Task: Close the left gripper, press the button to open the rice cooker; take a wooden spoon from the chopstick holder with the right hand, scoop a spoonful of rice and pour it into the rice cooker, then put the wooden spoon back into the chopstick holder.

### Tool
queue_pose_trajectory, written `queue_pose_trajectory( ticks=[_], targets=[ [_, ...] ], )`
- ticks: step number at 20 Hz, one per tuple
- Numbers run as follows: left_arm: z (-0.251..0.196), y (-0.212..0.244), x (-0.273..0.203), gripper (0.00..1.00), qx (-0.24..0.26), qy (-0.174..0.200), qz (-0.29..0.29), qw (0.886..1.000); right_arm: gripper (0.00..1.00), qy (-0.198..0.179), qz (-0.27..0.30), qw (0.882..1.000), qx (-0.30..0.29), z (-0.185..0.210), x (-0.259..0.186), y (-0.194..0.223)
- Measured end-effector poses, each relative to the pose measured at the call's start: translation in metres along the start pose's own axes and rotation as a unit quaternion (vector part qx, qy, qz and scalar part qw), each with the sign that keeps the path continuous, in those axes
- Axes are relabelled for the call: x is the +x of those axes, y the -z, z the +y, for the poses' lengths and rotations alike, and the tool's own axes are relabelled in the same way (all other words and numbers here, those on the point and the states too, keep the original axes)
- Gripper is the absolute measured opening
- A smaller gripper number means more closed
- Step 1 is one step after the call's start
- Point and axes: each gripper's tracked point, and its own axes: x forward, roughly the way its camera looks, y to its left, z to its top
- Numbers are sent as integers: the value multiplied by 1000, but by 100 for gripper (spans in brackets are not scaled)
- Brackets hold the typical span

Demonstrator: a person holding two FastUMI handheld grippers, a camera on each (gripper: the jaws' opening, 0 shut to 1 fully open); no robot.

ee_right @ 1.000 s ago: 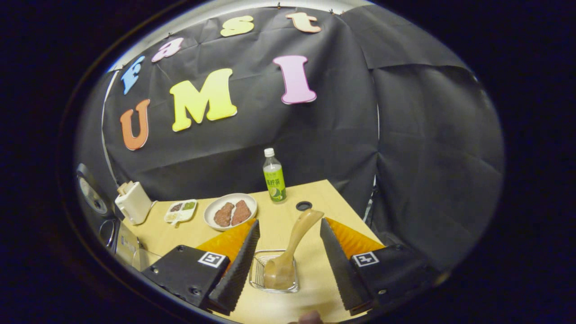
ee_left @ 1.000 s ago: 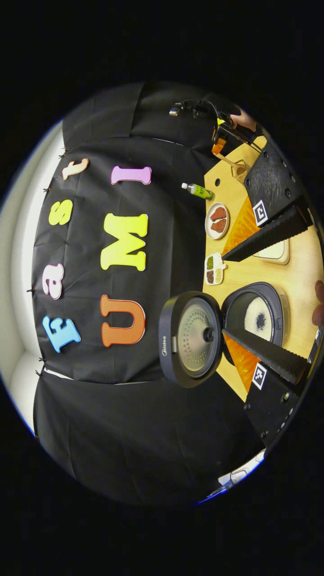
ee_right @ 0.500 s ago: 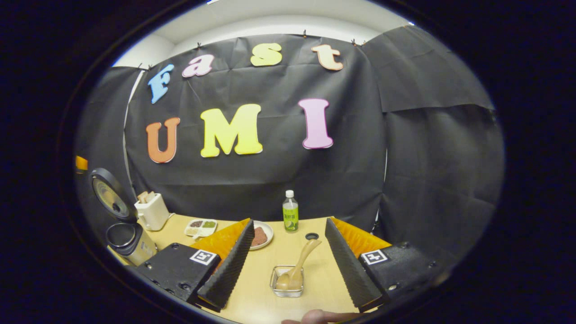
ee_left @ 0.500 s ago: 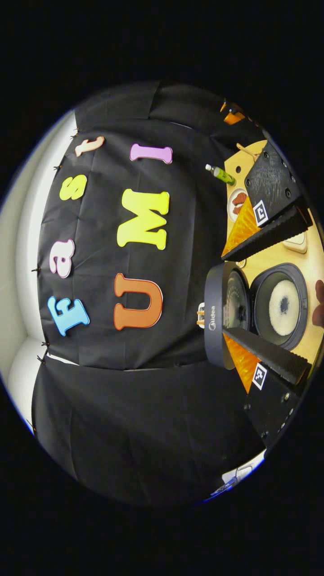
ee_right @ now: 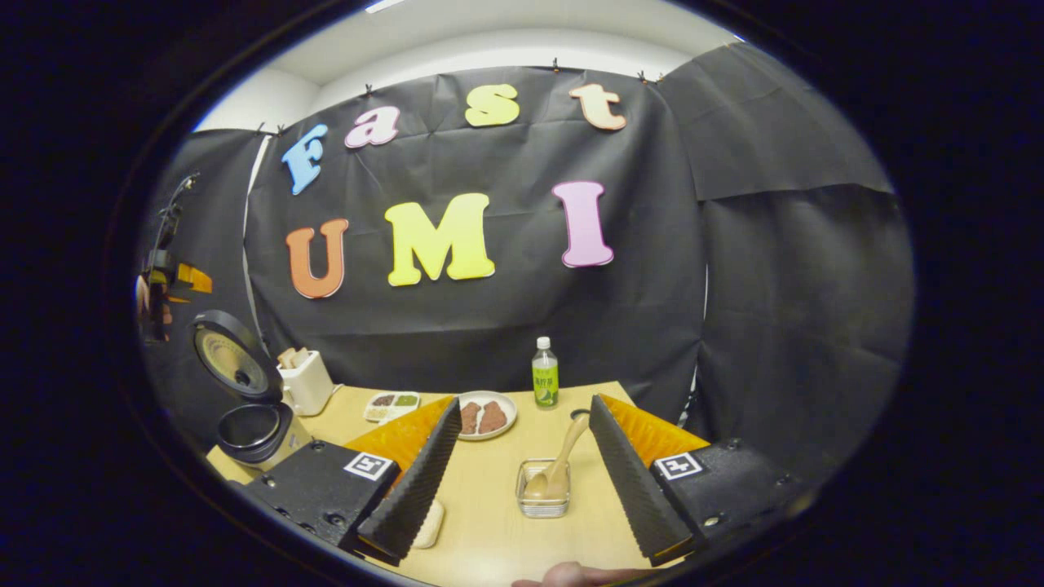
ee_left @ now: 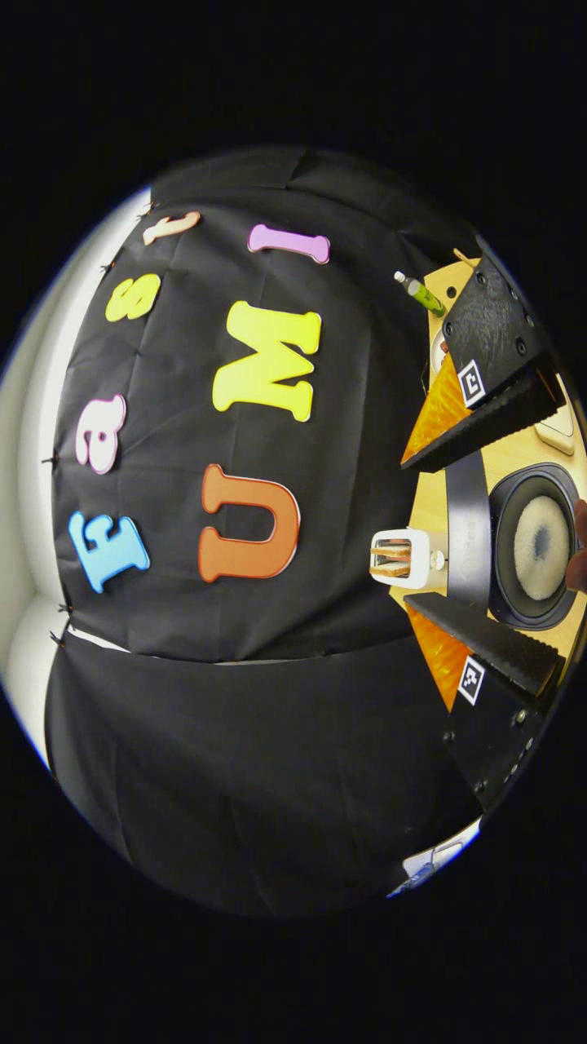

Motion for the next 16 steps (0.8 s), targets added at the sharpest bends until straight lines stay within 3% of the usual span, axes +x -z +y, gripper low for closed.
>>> queue_pose_trajectory(
  ticks=[3,7,16],
  targets=[
    [5,11,8,95,-8,-8,30,999,100,7,12,1000,6,-5,-11,12],
    [3,26,10,96,27,-16,59,998,100,9,21,1000,7,-7,-17,15],
    [-2,73,-34,97,22,20,121,992,100,-22,-3,999,28,30,-12,-11]
  ],
)
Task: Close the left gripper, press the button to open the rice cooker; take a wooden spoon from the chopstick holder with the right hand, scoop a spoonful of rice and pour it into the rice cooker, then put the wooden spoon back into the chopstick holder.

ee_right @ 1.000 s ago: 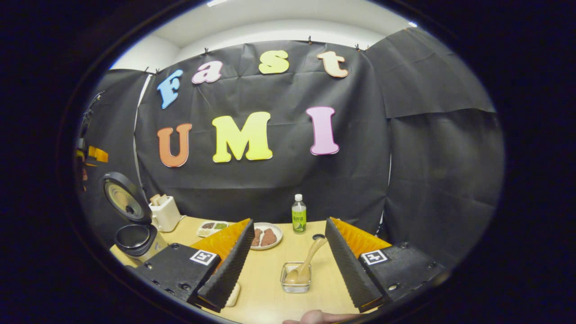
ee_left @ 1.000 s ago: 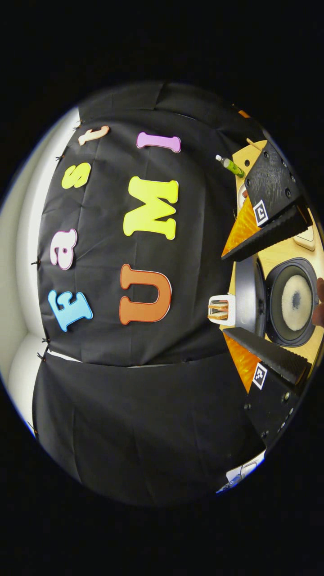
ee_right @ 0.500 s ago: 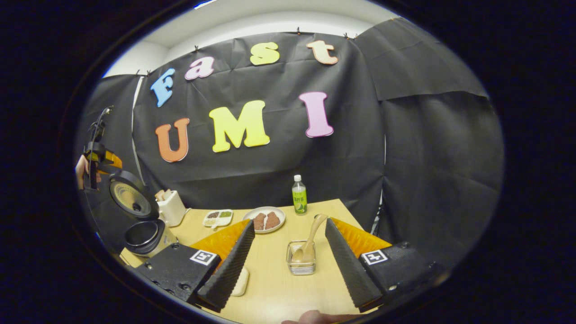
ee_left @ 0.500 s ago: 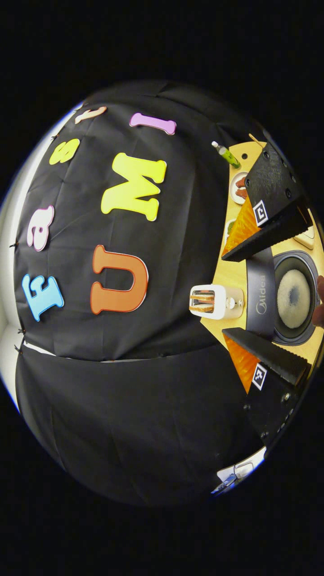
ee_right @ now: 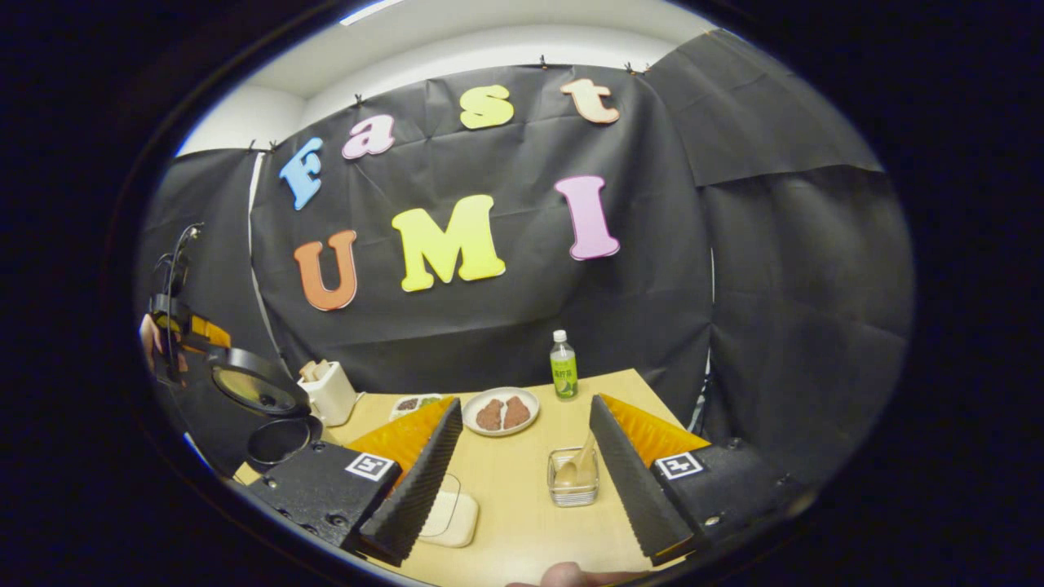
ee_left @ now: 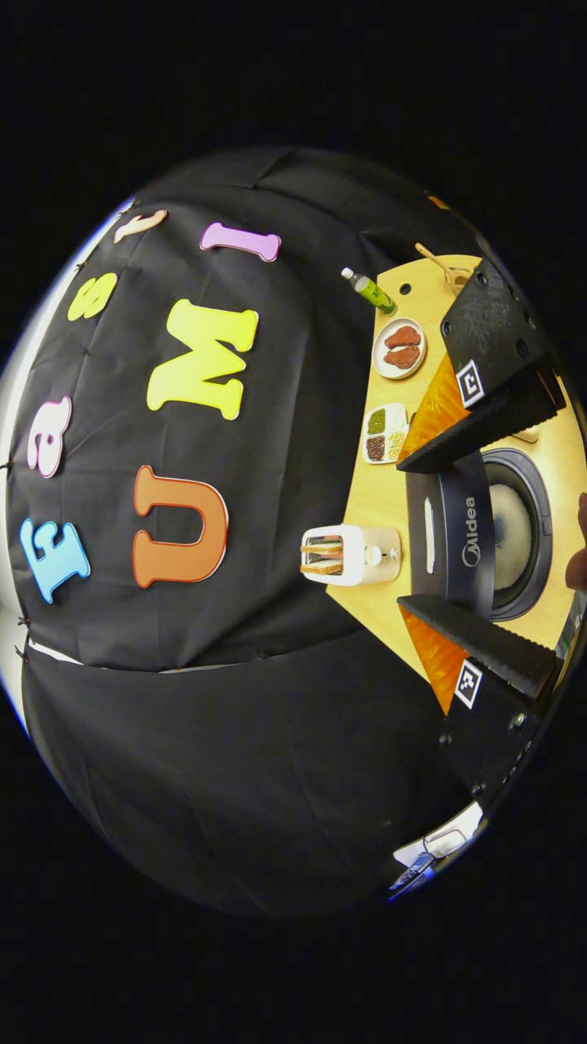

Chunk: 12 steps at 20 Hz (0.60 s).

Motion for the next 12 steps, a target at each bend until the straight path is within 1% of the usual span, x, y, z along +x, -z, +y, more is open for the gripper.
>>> queue_pose_trajectory(
  ticks=[4,8,12],
  targets=[
    [-8,48,-7,96,-7,17,58,998,100,-11,-2,1000,3,12,1,1],
    [-12,87,-10,97,8,11,96,995,100,-14,-2,1000,6,19,5,4],
    [-10,117,-11,97,8,7,139,990,100,-18,2,1000,7,24,13,8]
  ],
)
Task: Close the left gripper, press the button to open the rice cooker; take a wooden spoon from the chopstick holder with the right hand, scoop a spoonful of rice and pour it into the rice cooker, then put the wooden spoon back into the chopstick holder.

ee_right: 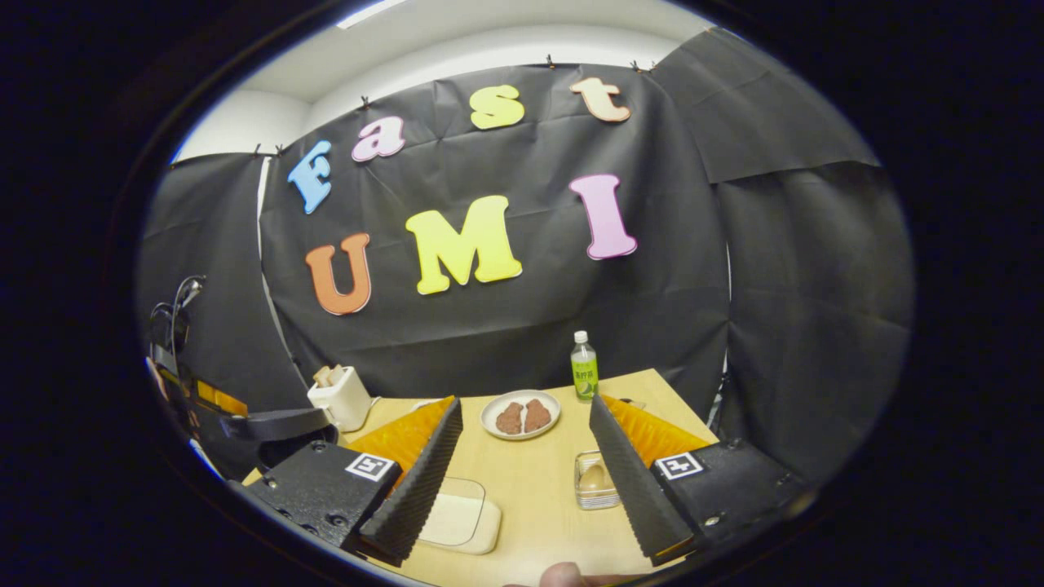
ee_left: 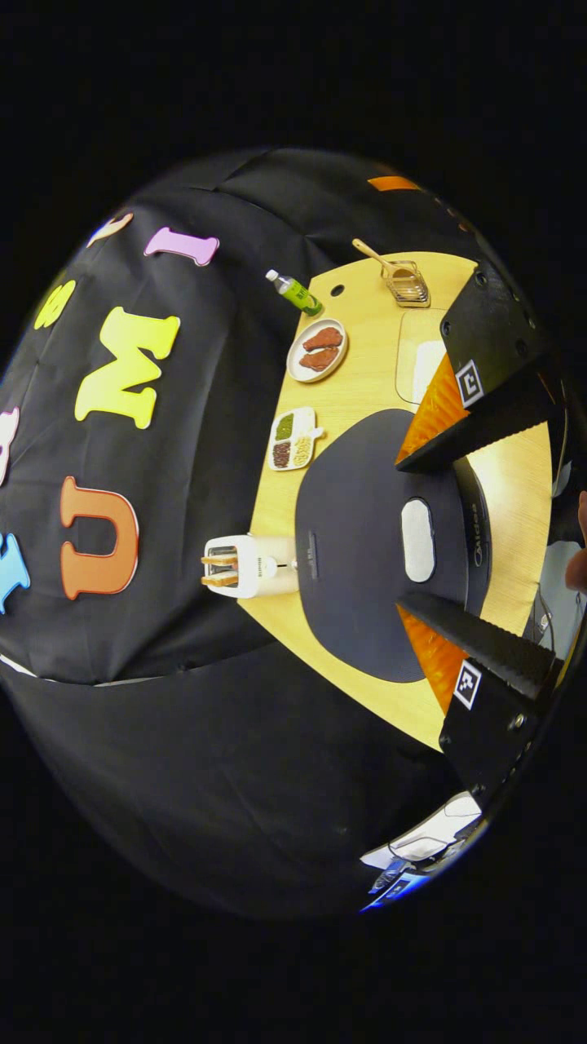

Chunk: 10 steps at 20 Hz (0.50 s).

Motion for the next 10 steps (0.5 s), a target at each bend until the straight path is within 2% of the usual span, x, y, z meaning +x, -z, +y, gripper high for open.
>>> queue_pose_trajectory(
  ticks=[5,10],
  targets=[
    [-3,35,14,97,4,-5,60,998,100,-10,6,1000,-6,7,9,6],
    [-6,59,27,97,-8,-9,87,996,100,-32,7,999,-34,24,18,9]
  ],
)
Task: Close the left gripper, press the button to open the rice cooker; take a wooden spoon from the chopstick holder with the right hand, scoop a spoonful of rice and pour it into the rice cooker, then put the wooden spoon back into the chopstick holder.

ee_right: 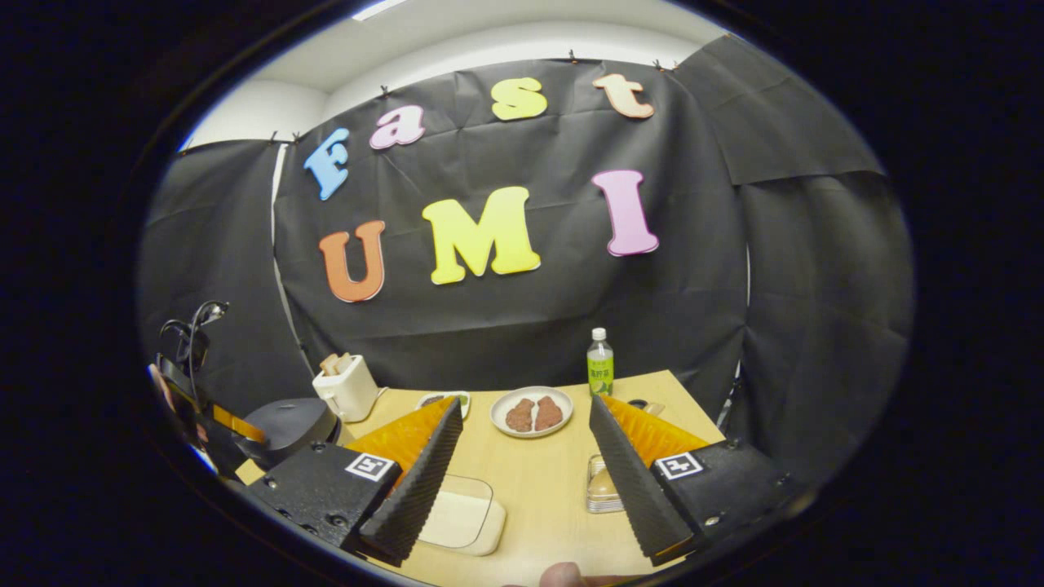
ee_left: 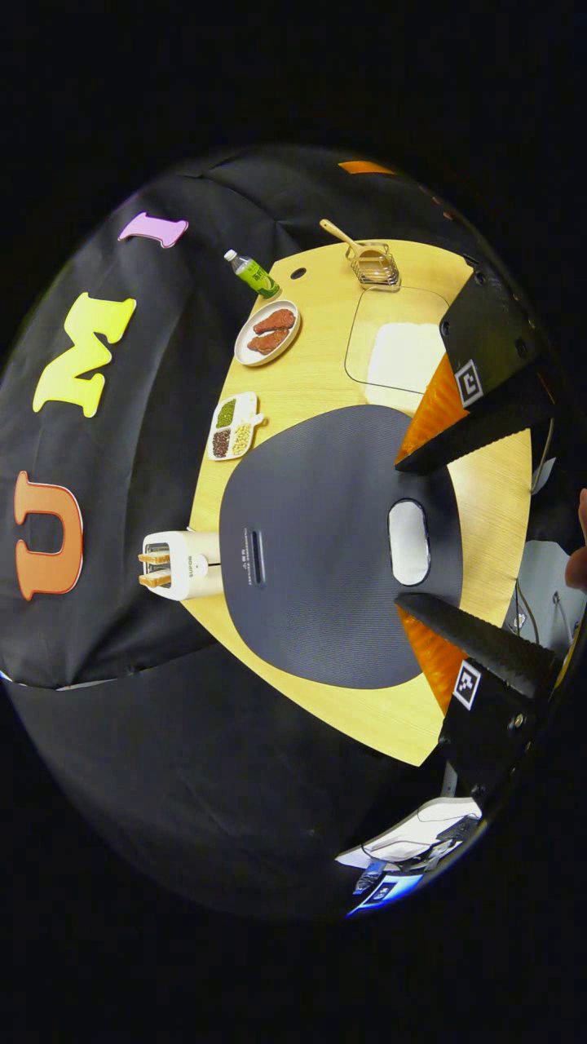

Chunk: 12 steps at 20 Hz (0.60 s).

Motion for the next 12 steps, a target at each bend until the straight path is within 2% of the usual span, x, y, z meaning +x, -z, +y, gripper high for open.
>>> queue_pose_trajectory(
  ticks=[3,6,7,12],
  targets=[
    [0,10,6,97,-11,-3,14,1000,100,-15,-5,1000,-10,9,10,-4],
    [2,11,6,100,-14,-15,11,1000,100,-29,-10,999,-22,18,19,-8],
    [3,11,8,97,-15,-22,7,1000,100,-34,-13,999,-24,21,21,-10],
    [3,15,12,98,-24,-29,-2,999,100,-57,-8,998,-36,34,25,-3]
  ],
)
